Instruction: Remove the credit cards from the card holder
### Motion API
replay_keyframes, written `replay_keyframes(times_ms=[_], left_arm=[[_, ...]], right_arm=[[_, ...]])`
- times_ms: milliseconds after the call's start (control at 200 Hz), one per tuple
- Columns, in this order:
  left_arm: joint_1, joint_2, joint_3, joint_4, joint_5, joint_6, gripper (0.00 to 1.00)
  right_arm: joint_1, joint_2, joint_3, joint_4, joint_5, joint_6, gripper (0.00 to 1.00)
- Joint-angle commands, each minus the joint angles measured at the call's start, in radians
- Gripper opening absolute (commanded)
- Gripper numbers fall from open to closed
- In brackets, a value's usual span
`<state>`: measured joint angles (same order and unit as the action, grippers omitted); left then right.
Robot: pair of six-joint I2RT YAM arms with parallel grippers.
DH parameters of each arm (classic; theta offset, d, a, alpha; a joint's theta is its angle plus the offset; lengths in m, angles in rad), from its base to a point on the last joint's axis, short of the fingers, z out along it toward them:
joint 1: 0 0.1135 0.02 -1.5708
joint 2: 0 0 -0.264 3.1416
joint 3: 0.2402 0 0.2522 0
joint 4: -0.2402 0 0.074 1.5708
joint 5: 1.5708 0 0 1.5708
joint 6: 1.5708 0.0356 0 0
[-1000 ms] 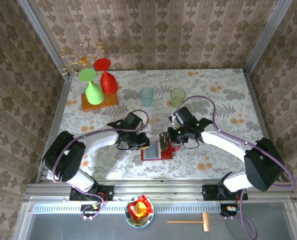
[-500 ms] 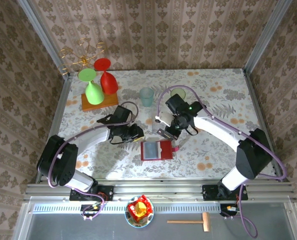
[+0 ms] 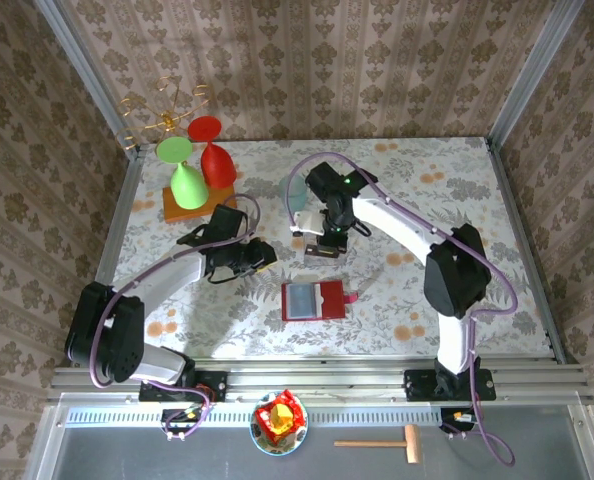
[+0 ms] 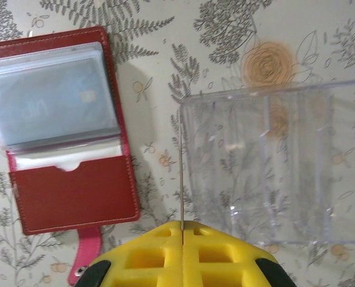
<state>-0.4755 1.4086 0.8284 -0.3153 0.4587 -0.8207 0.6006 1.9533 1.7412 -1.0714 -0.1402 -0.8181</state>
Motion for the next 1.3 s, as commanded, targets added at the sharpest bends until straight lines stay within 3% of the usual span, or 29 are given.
replay_keyframes(times_ms=[0, 260, 905, 1055, 1295], left_arm=[[0.012, -0.013, 0.010, -0.032, 0.021, 0.028, 0.24], [0.012, -0.002, 0.029, -0.041, 0.028, 0.037, 0.24], [0.046, -0.002, 0.043, -0.066, 0.035, 0.046, 0.25], [0.047, -0.010, 0.043, -0.071, 0.033, 0.045, 0.25], [0.044, -0.025, 0.043, -0.070, 0.030, 0.041, 0.25]], right_arm=[[-0.019, 0.058, 0.095, -0.101, 0.020, -0.076, 0.00], [-0.044, 0.167, 0.227, -0.151, 0.017, -0.113, 0.00], [-0.069, 0.341, 0.282, -0.212, -0.100, -0.130, 0.00], [-0.086, 0.371, 0.372, -0.270, -0.111, -0.090, 0.21], [-0.103, 0.264, 0.349, -0.166, -0.046, 0.008, 0.28]])
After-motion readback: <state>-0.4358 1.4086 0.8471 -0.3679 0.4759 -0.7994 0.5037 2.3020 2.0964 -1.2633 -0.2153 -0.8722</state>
